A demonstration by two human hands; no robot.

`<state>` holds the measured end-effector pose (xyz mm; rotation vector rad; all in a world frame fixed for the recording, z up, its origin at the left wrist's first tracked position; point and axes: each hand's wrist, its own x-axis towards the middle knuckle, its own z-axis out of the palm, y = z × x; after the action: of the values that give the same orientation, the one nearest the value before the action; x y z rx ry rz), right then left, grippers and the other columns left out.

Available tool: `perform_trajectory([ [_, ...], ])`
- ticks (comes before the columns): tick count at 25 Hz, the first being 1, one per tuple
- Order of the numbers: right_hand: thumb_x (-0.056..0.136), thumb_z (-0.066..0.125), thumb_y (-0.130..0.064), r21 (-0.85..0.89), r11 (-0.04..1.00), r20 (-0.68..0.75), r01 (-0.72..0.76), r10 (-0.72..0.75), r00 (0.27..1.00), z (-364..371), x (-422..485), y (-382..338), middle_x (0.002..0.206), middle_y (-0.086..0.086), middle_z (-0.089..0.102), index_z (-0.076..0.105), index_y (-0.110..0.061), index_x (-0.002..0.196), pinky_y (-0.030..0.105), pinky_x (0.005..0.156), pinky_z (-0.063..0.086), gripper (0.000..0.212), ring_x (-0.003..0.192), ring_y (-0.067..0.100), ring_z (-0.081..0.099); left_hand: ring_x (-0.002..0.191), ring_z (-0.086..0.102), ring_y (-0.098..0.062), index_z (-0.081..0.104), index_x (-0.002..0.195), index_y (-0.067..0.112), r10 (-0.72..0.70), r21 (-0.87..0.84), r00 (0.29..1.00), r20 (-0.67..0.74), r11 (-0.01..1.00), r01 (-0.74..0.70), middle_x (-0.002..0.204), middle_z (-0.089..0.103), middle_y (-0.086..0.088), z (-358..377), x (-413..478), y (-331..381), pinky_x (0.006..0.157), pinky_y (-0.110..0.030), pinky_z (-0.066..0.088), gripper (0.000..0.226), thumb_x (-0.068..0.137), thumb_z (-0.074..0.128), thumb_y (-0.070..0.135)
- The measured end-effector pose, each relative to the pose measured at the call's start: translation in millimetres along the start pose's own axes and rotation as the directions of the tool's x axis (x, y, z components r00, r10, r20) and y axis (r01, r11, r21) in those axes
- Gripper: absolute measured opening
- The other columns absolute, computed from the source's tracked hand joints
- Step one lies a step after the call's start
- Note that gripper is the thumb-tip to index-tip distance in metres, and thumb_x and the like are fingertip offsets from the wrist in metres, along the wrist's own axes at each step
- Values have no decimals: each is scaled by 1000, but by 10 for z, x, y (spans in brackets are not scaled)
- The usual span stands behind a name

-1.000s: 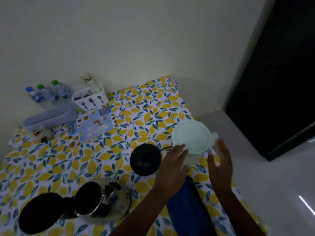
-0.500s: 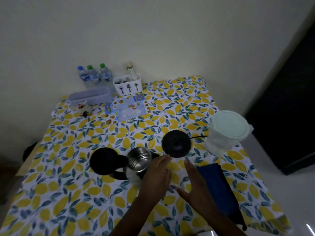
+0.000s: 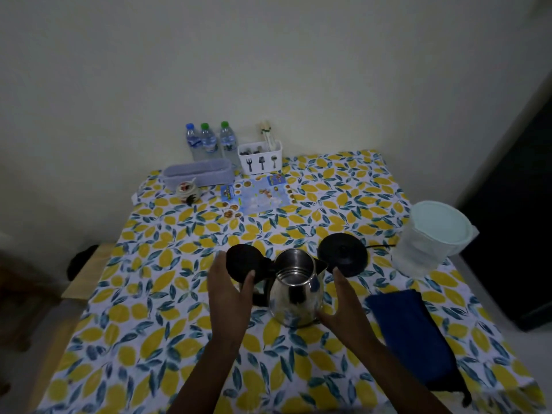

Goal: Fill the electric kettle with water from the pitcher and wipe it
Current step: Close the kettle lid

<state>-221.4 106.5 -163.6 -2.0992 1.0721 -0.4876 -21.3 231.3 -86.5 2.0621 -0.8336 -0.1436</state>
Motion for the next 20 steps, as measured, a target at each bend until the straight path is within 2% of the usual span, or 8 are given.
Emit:
perform_trajectory([
  [1, 76, 73, -45, 10, 1000, -1, -23, 23, 1000, 23, -38, -5, 152, -13, 7, 4, -21, 151, 19, 109, 15, 105, 140, 4, 9, 143, 27, -25, 25, 147, 22, -13, -91, 999, 53, 996, 18, 157, 27, -7, -4, 3, -14, 112, -36, 30, 66, 91, 59, 32],
  [4, 79, 72, -40, 68, 994, -14, -86, 87, 996, 84, -237, 0, 148, -14, 9, 8, -21, 149, 2, 100, 13, 97, 138, 5, 12, 141, 32, -15, 26, 148, 24, 208, -178, 969, 135, 967, -183, 155, 30, 4, 67, 36, 114, 110, -36, 39, 64, 92, 58, 27],
  [5, 78, 70, -44, 51, 996, -20, -75, 76, 997, 101, -284, 16, 148, -13, 10, 9, -20, 149, 3, 100, 13, 96, 139, 7, 13, 141, 30, -12, 27, 147, 24, 283, -169, 945, 165, 952, -255, 154, 30, 6, 130, 74, 198, 111, -34, 37, 63, 93, 59, 25],
  [8, 76, 64, -54, 0, 1000, -19, -22, 22, 1000, 75, -346, 71, 150, -9, 10, 7, -23, 145, 24, 112, 18, 95, 140, 10, 13, 144, 24, -19, 31, 146, 18, 444, -45, 832, 333, 889, -456, 154, 32, -1, 435, 134, 394, 118, -39, 27, 58, 94, 57, 25],
  [10, 79, 69, -45, 0, 1000, -28, 14, -14, 1000, 5, -281, 68, 151, -9, 9, 6, -26, 144, 26, 113, 17, 93, 140, 8, 11, 146, 19, -23, 32, 145, 16, 432, 70, 782, 450, 856, -513, 156, 29, -4, 631, 140, 417, 120, -45, 22, 55, 96, 53, 29],
  [12, 80, 69, -43, -1, 999, -31, 41, -41, 999, -72, -182, 25, 153, -10, 6, 4, -23, 148, 22, 111, 14, 96, 140, 5, 8, 147, 13, -23, 32, 146, 16, 394, 147, 777, 492, 842, -520, 158, 26, -3, 736, 108, 354, 121, -44, 16, 52, 99, 46, 36],
  [16, 80, 71, -38, -7, 995, 10, 102, -102, 995, -98, -1, -23, 157, -4, 5, 3, -22, 148, 30, 116, 18, 97, 145, 12, 8, 147, 15, -21, 29, 147, 18, 354, 143, 821, 448, 878, -456, 157, 28, -3, 775, 75, 250, 121, -36, 15, 55, 99, 42, 41],
  [20, 77, 69, -47, 17, 986, 43, 165, -165, 985, -17, 83, 72, 159, 4, 12, 10, -16, 150, 42, 115, 26, 99, 146, 17, 14, 145, 23, -22, 28, 147, 14, 257, 155, 874, 411, 926, -345, 155, 31, -5, 814, 107, 286, 119, -36, 18, 64, 95, 50, 43],
])
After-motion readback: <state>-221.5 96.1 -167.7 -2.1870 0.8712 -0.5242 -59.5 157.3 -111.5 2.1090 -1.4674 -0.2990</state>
